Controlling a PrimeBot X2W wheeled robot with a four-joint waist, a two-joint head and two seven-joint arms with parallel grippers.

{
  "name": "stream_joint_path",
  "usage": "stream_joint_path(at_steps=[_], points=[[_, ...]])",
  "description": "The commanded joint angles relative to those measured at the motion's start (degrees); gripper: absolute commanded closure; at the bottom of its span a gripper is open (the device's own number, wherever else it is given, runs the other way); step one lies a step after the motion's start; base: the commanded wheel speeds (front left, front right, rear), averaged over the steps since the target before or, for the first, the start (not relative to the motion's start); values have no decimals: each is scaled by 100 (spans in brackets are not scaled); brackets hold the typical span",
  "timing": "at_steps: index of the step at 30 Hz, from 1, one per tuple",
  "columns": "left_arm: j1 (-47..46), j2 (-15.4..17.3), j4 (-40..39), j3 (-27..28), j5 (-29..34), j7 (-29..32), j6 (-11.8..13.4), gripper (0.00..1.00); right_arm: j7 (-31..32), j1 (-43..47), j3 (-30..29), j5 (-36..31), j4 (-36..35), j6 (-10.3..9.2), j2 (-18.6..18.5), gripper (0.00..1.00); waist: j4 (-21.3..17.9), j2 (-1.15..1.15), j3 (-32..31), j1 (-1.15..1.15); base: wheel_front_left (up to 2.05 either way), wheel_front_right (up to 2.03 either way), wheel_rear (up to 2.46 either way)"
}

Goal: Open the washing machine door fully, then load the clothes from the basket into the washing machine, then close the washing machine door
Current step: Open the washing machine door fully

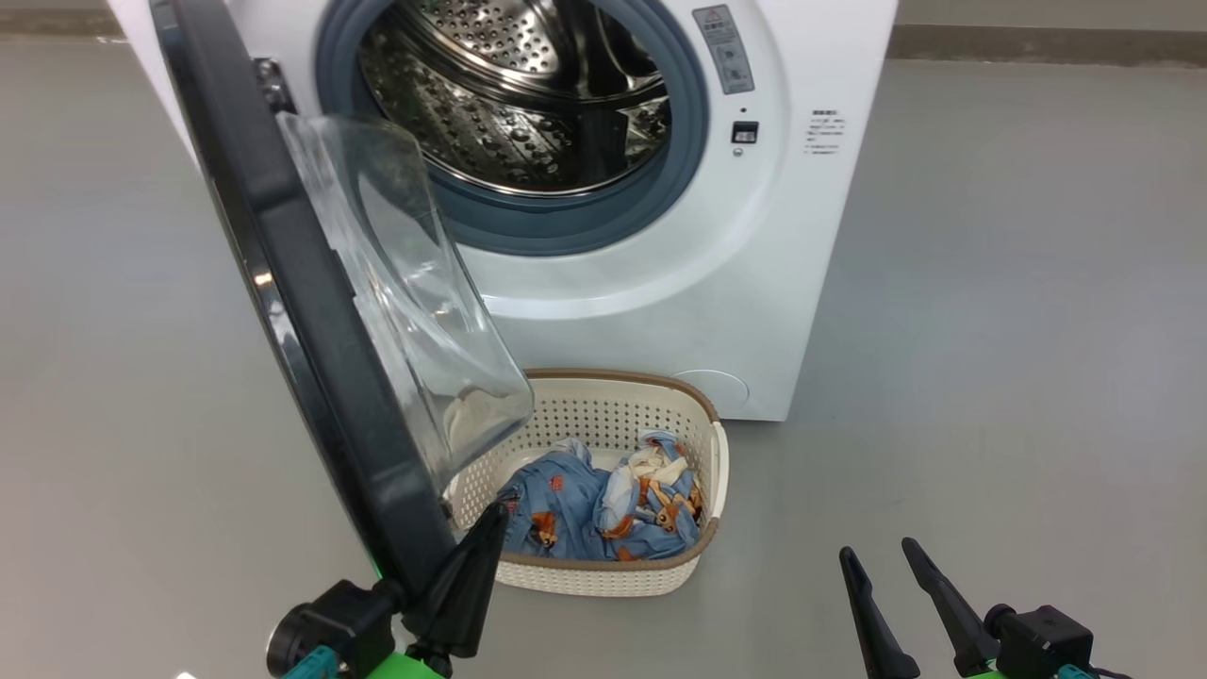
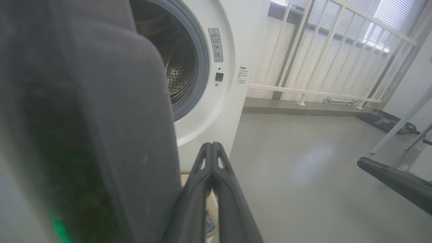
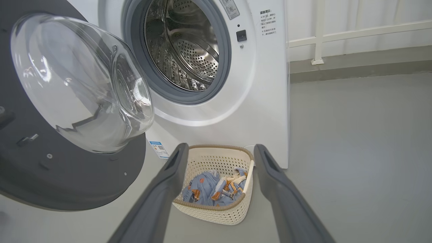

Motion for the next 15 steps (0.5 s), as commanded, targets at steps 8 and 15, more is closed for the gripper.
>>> stream_joint_path(at_steps=[8,15], points=[[36,135,-243,405,154,-36,68,100,-69,-89,159,46,-136,52,-20,0,249,0,-33,0,0,0,0],[118,122,-261,563,227,-36,68,100,-69,-73,134,63,-152,52,-20,0,432,0,-41,0,0,0,0]])
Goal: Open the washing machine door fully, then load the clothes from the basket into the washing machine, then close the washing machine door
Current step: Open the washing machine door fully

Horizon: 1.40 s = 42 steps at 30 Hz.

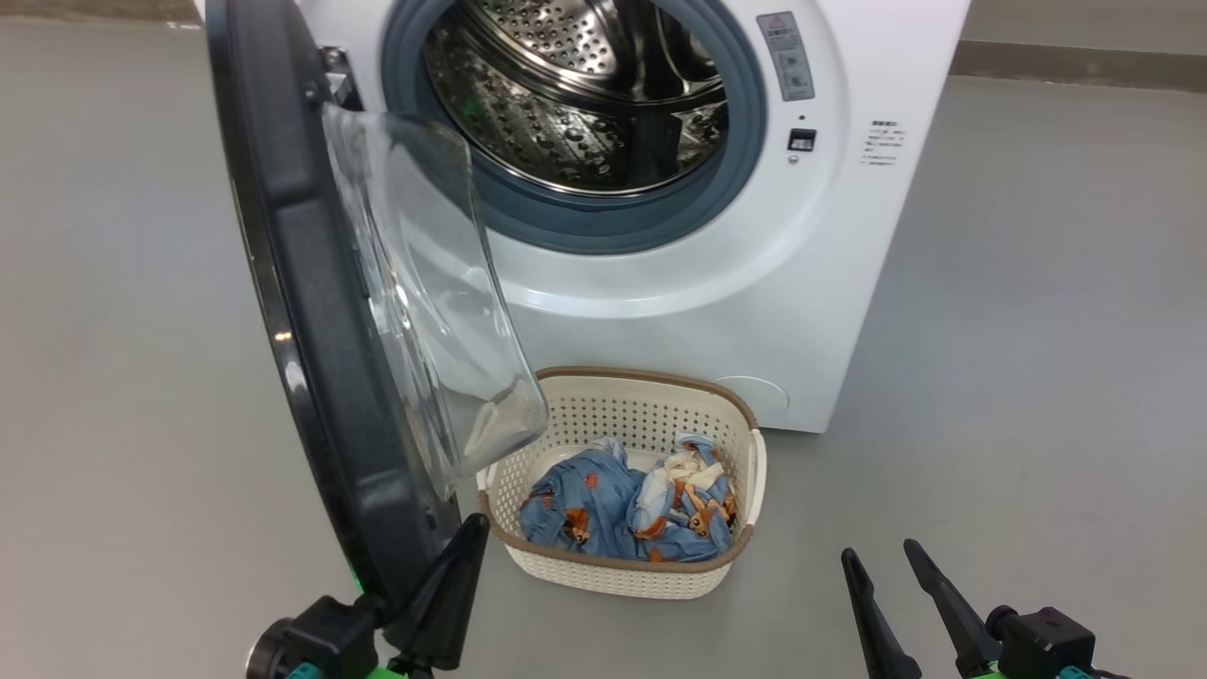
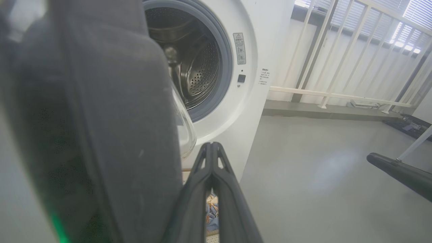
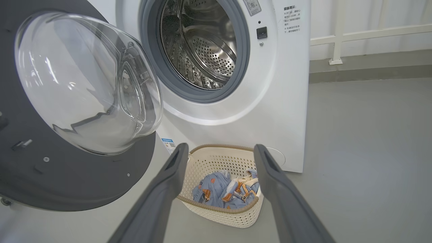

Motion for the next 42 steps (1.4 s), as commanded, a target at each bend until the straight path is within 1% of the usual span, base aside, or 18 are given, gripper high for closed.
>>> stream_joint_path(at_steps=[1,15,23,27,33,42], points=[[-84,108,-121,366,49,-32,69,100,-69,-85,139,62,-144,52,-20,0,74,0,-6,0,0,0,0],[22,93,-28,681,114,-32,88,100,-69,-114,134,79,-151,52,-20,0,622,0,5,0,0,0,0],[63,90,48,1017,63,-32,207,100,-69,-100,108,84,-156,52,-20,0,794,0,34,0,0,0,0],[15,90,155,1311,34,-32,256,100,-69,-111,117,81,-156,52,-20,0,825,0,63,0,0,0,0],[-151,135,370,1780,-36,-32,263,100,-69,-130,134,63,-144,52,-20,0,800,0,115,0,0,0,0],[-647,418,835,2549,-17,-32,231,100,-69,-256,141,-36,-120,52,-20,0,595,0,321,0,0,0,0]])
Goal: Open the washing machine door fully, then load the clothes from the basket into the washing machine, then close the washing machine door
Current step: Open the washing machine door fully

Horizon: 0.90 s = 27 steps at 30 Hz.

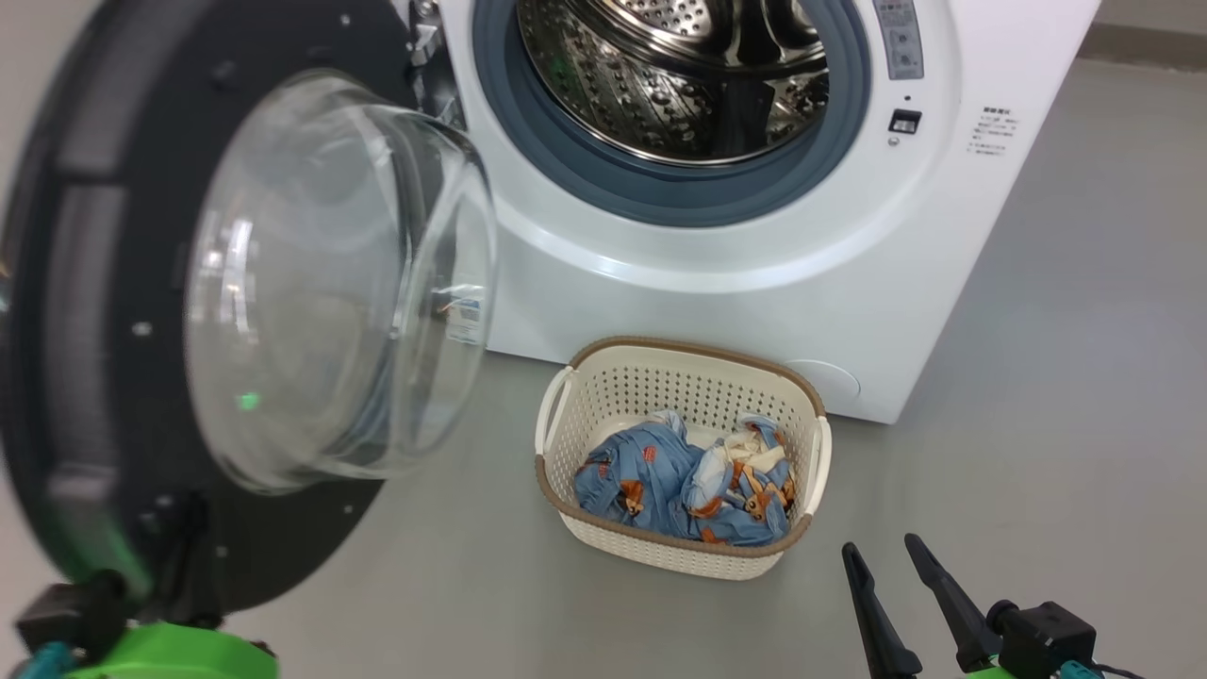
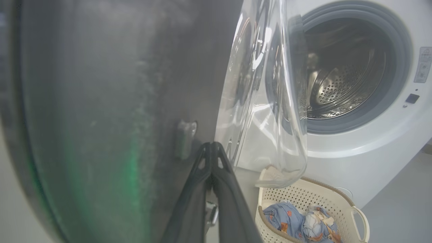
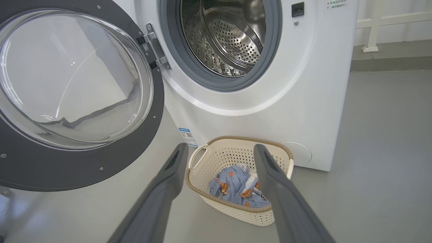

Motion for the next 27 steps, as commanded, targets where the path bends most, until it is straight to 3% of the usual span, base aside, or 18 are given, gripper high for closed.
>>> stream_joint_path(at_steps=[1,14,27], points=[[-338,282,-22,416,-35,-37,46,100,-69,-236,151,-72,-123,52,-19,0,-82,0,86,0,0,0,0],[-1221,643,1049,1806,-216,-37,33,100,-69,-394,103,-219,-121,52,-19,0,-377,0,382,0,0,0,0],[-1650,956,1595,2528,140,-37,-12,100,-69,-439,93,-236,-137,52,-19,0,-576,0,434,0,0,0,0]])
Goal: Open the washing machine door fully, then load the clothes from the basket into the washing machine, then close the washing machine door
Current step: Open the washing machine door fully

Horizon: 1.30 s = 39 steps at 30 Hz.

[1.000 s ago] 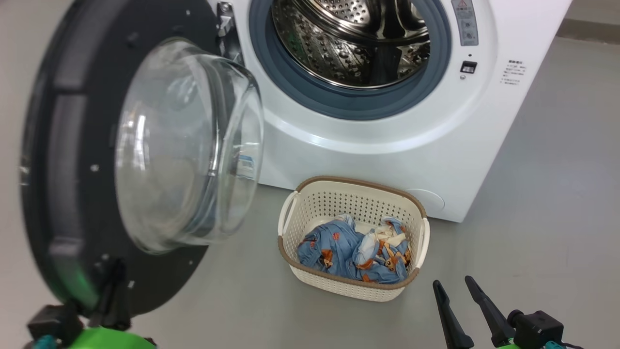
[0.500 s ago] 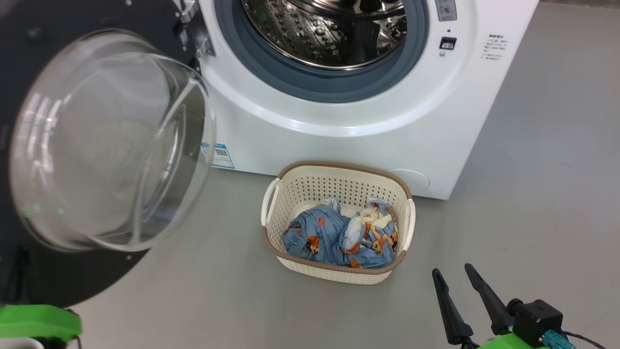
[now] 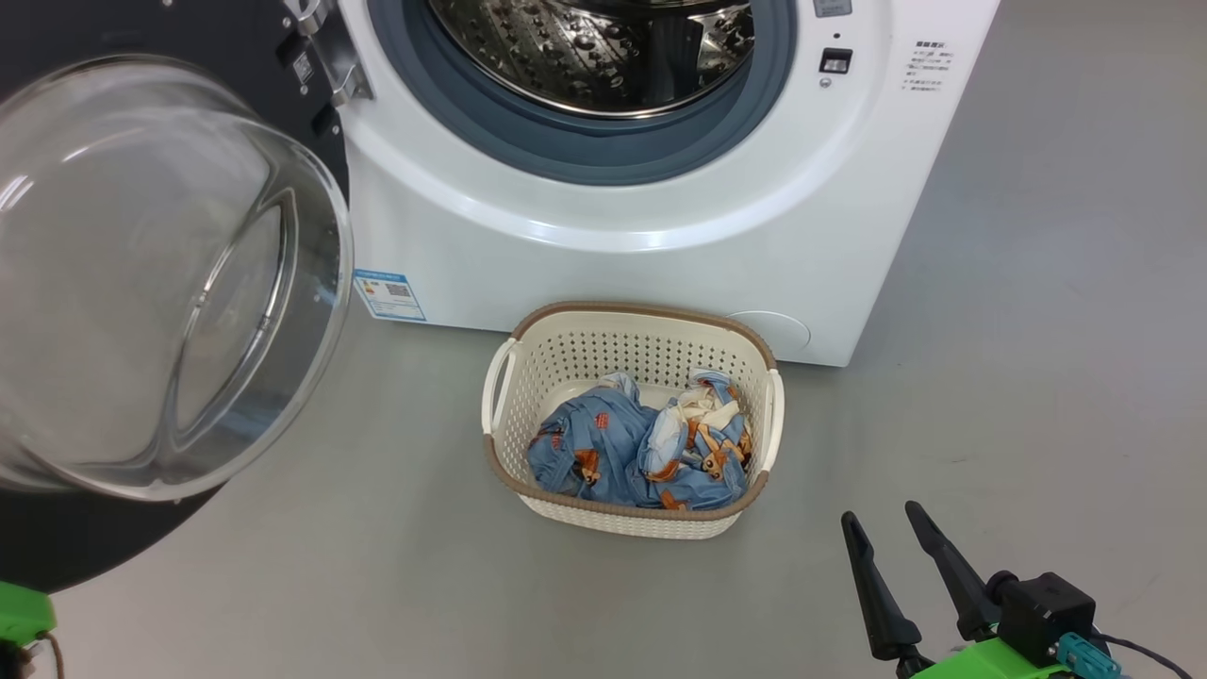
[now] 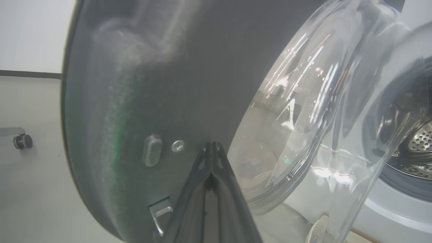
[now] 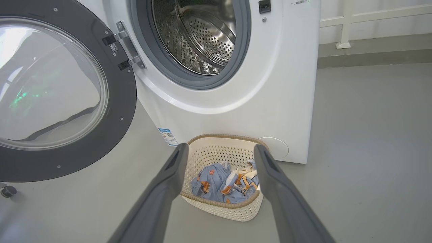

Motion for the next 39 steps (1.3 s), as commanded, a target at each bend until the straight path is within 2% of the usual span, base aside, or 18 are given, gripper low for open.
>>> stream_joint_path(at_steps=[1,17,27,33,34,35,39], points=[[-177,356,-110,224,96,-37,0,100,-69,-144,136,-32,-139,52,-14,0,-32,0,-15,0,0,0,0],[106,74,-675,284,424,-37,-78,100,-69,-41,133,63,-105,52,-14,0,-66,0,-249,0,0,0,0],[548,-220,-1750,-328,274,-37,-88,100,-69,17,123,170,-102,52,-14,0,-111,0,-356,0,0,0,0],[957,-320,-2314,-957,173,-37,-89,100,-69,22,117,188,-113,52,-14,0,-179,0,-414,0,0,0,0],[1019,-341,-2408,-1024,140,-37,-89,58,-69,21,120,194,-115,52,-14,0,-194,0,-421,0,0,0,0],[1085,-356,-2509,-1111,131,-37,-89,0,-69,22,125,197,-115,52,-14,0,-209,0,-429,0,0,0,0],[1317,-436,-2808,-1403,48,-37,-89,0,-69,33,118,209,-131,52,-14,0,-267,0,-463,0,0,0,0]])
